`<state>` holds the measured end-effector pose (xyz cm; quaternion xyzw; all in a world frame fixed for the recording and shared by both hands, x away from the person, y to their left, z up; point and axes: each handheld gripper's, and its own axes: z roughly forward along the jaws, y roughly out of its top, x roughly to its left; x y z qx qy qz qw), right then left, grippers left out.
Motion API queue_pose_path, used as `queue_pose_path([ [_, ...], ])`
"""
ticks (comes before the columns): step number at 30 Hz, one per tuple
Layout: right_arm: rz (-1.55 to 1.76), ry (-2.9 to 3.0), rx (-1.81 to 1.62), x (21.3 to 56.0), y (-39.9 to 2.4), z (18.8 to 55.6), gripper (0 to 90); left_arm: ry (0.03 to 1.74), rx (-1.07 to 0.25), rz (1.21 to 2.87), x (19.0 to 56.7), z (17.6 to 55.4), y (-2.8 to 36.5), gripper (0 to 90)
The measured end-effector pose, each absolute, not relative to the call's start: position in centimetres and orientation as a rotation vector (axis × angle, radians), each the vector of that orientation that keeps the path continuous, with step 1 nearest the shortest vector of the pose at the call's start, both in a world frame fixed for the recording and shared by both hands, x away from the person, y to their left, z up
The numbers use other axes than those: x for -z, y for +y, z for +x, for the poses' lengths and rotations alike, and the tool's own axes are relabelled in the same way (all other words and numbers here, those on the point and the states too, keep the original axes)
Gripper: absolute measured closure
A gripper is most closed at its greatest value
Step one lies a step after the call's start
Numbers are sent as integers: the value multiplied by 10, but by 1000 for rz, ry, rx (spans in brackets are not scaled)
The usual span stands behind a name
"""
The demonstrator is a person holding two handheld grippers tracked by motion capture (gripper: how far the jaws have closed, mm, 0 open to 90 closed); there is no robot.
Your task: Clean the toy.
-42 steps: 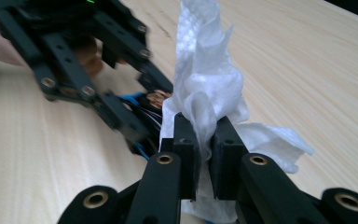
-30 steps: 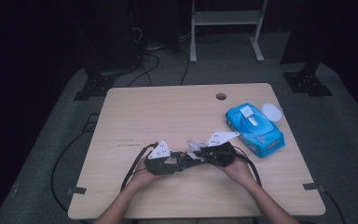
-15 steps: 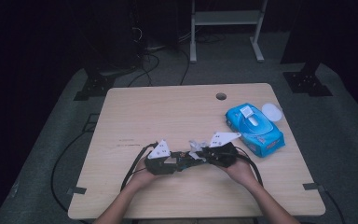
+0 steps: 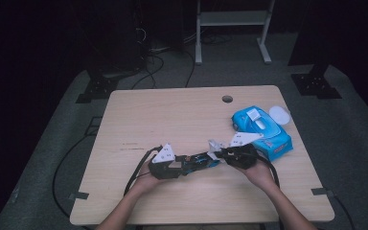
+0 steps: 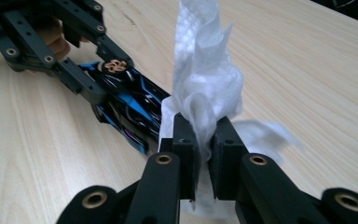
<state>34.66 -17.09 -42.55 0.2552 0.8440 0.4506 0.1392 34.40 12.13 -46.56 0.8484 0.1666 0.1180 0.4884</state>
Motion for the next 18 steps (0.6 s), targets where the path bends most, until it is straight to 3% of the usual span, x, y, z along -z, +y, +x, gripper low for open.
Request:
queue_pose_path([
  [9, 604, 2535, -1387, 429, -113, 351, 816, 398, -298, 2071, 465, 344, 121, 592],
  [18, 803, 2456, -1343, 425, -170, 361, 817, 424, -334, 2053, 466, 349, 123, 591],
])
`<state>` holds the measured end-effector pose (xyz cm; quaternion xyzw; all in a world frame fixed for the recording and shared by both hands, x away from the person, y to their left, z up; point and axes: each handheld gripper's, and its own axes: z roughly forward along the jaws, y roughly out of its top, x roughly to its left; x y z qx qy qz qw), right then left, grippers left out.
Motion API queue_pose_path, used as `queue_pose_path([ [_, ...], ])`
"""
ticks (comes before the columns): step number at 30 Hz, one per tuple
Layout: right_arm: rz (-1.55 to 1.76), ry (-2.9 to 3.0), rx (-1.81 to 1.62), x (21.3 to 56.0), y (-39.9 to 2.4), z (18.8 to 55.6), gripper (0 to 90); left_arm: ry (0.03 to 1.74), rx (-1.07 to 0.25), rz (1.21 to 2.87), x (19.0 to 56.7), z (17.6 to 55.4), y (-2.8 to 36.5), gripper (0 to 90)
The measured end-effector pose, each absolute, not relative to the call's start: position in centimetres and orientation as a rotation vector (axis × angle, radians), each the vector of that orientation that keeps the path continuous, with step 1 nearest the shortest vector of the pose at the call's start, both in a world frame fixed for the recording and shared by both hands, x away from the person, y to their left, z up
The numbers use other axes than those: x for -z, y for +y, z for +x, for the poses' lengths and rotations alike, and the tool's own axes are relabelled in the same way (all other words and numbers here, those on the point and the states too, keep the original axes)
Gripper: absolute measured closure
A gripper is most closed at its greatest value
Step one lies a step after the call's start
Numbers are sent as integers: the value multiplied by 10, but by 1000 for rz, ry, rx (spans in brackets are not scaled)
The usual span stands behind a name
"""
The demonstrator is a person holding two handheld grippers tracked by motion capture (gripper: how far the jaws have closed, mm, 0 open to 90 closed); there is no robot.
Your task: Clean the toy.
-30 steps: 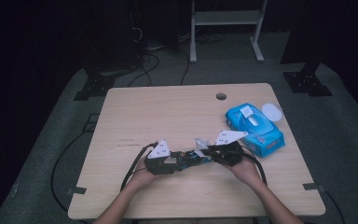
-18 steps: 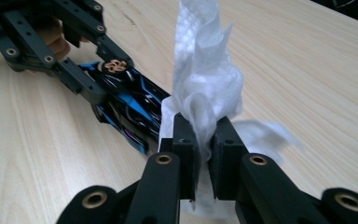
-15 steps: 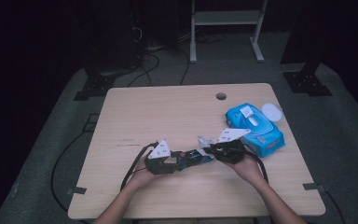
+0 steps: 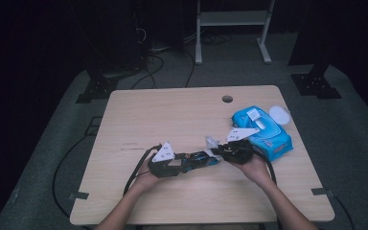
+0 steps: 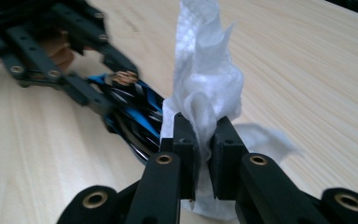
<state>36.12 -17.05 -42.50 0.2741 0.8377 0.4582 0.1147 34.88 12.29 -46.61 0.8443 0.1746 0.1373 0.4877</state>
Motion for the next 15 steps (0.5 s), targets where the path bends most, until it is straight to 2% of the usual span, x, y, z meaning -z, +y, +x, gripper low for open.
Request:
queue_pose_path([
  [5, 812, 2449, -1376, 429, -174, 359, 816, 482, -305, 2041, 467, 352, 125, 524],
  [10, 790, 2445, -1382, 431, -175, 355, 816, 470, -288, 2042, 467, 350, 123, 521],
  [15, 747, 2457, -1366, 431, -178, 345, 815, 466, -251, 2126, 472, 347, 117, 439],
])
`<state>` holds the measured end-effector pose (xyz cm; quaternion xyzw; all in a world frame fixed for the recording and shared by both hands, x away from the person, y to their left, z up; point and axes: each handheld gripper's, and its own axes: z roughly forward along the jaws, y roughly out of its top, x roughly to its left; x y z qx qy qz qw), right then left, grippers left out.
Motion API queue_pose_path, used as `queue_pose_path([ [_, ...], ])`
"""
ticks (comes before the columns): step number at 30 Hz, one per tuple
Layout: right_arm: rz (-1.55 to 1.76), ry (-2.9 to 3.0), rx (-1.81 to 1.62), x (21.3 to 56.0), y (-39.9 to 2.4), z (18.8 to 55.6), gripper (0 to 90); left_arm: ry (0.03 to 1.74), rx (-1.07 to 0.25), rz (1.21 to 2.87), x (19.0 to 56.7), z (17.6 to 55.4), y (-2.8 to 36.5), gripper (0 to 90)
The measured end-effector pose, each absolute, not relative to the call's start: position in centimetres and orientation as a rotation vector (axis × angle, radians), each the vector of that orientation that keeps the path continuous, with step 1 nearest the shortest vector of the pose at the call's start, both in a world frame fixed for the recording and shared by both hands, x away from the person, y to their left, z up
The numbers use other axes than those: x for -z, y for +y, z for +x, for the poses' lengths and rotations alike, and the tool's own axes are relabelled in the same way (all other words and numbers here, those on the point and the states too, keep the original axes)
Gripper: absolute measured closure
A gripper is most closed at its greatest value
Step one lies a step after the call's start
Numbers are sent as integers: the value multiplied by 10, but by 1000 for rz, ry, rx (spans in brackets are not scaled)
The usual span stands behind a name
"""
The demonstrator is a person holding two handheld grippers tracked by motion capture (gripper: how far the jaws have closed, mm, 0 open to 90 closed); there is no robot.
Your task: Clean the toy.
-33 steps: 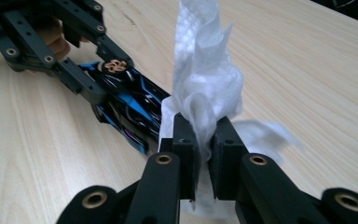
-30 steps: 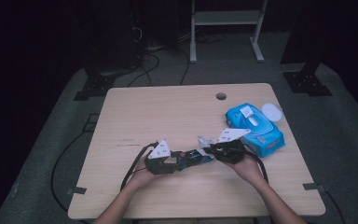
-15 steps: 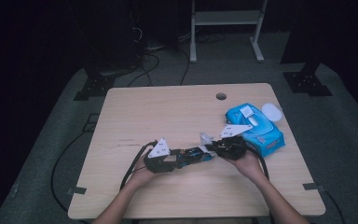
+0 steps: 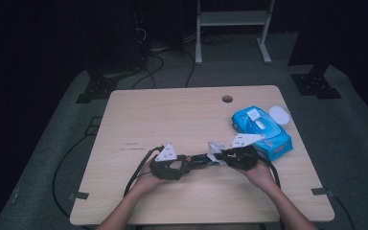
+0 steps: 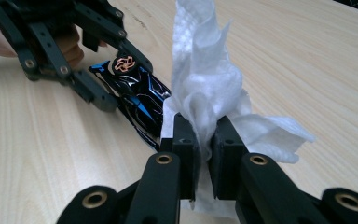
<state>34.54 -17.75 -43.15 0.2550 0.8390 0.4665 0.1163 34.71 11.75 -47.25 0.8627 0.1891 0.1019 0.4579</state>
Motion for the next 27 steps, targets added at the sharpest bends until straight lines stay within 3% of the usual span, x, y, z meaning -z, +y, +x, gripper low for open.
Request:
queue_pose_path([
  [9, 724, 2483, -1365, 434, -180, 332, 817, 471, -149, 2115, 474, 345, 120, 319],
  [17, 699, 2545, -1357, 442, -176, 323, 818, 435, -169, 2160, 475, 341, 122, 228],
  [27, 707, 2601, -1300, 454, -165, 329, 816, 432, -223, 2164, 475, 345, 129, 210],
])
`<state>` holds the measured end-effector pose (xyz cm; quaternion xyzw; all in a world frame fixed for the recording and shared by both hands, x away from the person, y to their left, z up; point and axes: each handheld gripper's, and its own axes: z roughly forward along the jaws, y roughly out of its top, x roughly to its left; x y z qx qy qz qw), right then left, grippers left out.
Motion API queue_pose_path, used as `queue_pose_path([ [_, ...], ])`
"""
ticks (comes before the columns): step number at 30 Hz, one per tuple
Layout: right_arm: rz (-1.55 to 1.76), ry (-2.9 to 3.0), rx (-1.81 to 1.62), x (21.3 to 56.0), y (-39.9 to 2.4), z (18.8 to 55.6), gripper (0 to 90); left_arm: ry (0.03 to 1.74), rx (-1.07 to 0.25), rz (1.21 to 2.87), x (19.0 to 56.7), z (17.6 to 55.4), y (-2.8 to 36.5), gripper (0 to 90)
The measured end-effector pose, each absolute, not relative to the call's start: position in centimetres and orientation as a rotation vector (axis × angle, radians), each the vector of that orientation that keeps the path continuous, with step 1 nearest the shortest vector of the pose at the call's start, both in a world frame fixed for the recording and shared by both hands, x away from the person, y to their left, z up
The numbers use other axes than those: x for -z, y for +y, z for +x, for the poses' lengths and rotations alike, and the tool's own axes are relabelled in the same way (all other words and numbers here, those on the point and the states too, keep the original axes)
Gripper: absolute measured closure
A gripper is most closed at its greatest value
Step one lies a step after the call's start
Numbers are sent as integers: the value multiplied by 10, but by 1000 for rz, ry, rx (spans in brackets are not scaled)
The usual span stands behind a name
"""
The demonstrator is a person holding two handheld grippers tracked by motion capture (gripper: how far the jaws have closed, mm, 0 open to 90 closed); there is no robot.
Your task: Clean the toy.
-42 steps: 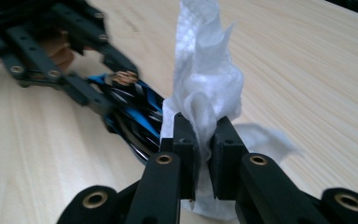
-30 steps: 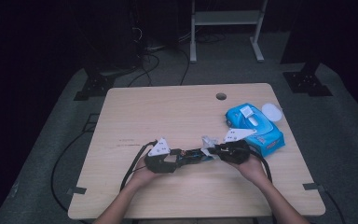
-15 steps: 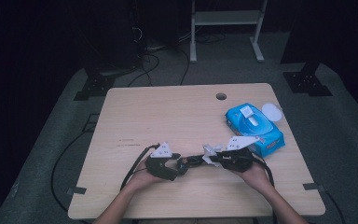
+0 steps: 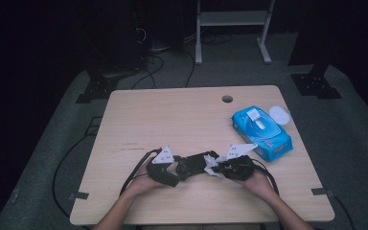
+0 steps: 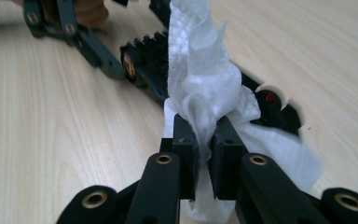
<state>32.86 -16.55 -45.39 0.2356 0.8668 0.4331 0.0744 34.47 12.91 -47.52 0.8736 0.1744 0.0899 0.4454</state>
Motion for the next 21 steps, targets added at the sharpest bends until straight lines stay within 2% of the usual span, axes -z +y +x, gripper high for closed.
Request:
queue_pose_path([
  [8, 722, 2560, -1410, 439, -163, 332, 815, 437, -225, 2171, 479, 348, 124, 167],
  [12, 742, 2566, -1397, 446, -156, 338, 814, 437, -224, 2143, 479, 351, 121, 140],
  [16, 739, 2599, -1347, 453, -149, 340, 812, 402, -214, 2227, 481, 352, 116, 140],
  [17, 745, 2607, -1343, 454, -147, 341, 812, 395, -219, 2230, 481, 351, 115, 144],
  [19, 733, 2618, -1345, 454, -144, 341, 813, 368, -239, 2244, 481, 350, 114, 233],
  [21, 711, 2620, -1365, 452, -136, 342, 814, 357, -248, 2242, 481, 349, 112, 240],
])
